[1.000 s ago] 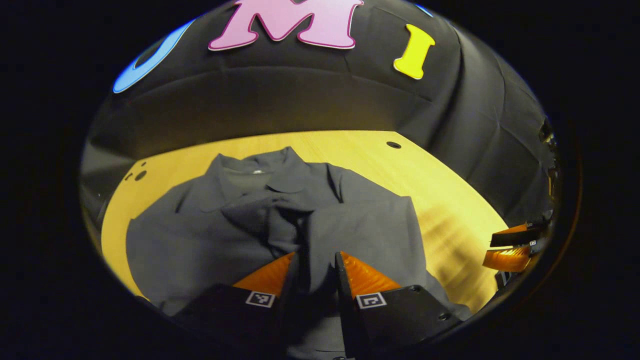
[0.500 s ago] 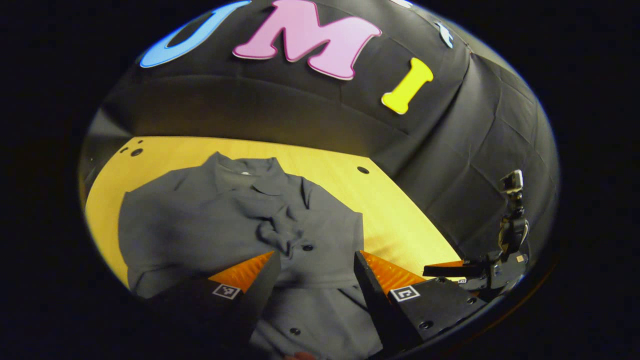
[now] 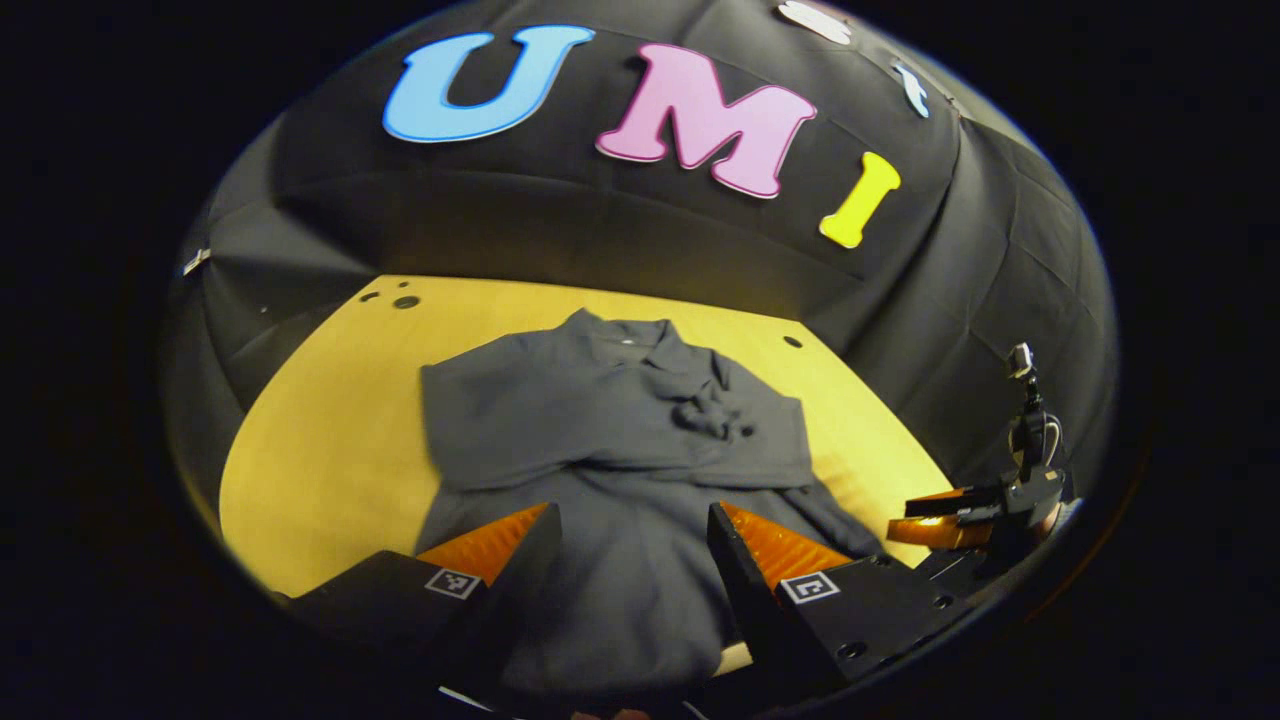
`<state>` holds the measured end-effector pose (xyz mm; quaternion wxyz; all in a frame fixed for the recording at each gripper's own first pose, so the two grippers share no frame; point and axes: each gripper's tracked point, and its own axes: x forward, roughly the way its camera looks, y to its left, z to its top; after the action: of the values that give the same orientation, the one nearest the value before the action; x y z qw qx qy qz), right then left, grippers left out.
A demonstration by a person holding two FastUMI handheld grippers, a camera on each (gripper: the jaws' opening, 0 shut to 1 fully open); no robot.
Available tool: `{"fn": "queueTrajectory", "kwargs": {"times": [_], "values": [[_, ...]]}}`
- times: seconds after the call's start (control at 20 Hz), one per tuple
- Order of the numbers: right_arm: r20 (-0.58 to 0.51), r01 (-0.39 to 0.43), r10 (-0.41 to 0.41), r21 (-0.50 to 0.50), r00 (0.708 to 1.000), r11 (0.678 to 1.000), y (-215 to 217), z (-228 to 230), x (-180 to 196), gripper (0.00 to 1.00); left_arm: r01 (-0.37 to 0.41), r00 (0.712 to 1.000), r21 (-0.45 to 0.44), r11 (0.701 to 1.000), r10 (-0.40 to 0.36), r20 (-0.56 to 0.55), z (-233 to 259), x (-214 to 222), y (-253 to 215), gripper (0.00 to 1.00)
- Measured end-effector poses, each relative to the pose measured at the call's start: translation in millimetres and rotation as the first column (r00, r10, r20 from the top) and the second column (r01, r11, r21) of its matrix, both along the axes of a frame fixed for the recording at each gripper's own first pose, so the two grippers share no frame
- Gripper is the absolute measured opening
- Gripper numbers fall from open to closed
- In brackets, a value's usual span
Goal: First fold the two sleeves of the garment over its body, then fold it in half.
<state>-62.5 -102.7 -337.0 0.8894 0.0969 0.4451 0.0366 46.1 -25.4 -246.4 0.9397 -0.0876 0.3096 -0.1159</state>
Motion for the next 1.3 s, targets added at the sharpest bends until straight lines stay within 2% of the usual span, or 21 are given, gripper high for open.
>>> {"fn": "queueTrajectory", "kwargs": {"times": [0.2, 0.45, 0.75, 0.85, 1.0, 1.15, 1.25, 1.3], "values": [[-0.067, 0.007, -0.008, -0.013, 0.998, 1.000, 10.0, -18.8, -31.6, 0.90, -0.059, 0.993, 0.018, 0.998, 0.061, -0.101, -39.9, -40.7, 48.2, 0.93], [-0.119, 0.063, -0.062, 0.004, 0.991, 0.998, 14.4, -35.3, -56.6, 0.90, -0.092, 0.976, 0.051, 0.994, 0.100, -0.193, -75.9, -90.1, 79.0, 0.93], [-0.147, 0.089, -0.086, 0.015, 0.985, 0.996, 18.7, -47.2, -59.6, 0.90, -0.122, 0.945, 0.098, 0.988, 0.146, -0.292, -115.7, -113.9, 92.0, 0.93], [-0.152, 0.069, -0.063, 0.035, 0.986, 0.997, 31.3, -50.4, -54.5, 0.90, -0.106, 0.943, 0.101, 0.989, 0.133, -0.305, -119.5, -112.9, 84.4, 0.93], [-0.150, 0.012, -0.011, 0.008, 0.989, 1.000, 41.1, -56.4, -48.1, 0.90, -0.062, 0.946, 0.164, 0.984, 0.111, -0.306, -126.1, -106.0, 78.8, 0.93], [-0.133, -0.045, 0.029, -0.121, 0.991, 0.992, 40.4, -59.1, -38.3, 0.89, 0.009, 0.948, 0.281, 0.960, 0.082, -0.309, -134.1, -101.0, 79.5, 0.93], [-0.105, -0.078, 0.064, -0.132, 0.992, 0.988, 49.7, -59.2, -35.2, 0.89, -0.014, 0.946, 0.272, 0.962, 0.101, -0.308, -129.2, -100.0, 78.4, 0.93], [-0.088, -0.067, 0.056, -0.123, 0.994, 0.990, 54.4, -59.2, -33.8, 0.74, -0.022, 0.942, 0.267, 0.963, 0.110, -0.318, -133.0, -98.0, 77.5, 0.90]]}}
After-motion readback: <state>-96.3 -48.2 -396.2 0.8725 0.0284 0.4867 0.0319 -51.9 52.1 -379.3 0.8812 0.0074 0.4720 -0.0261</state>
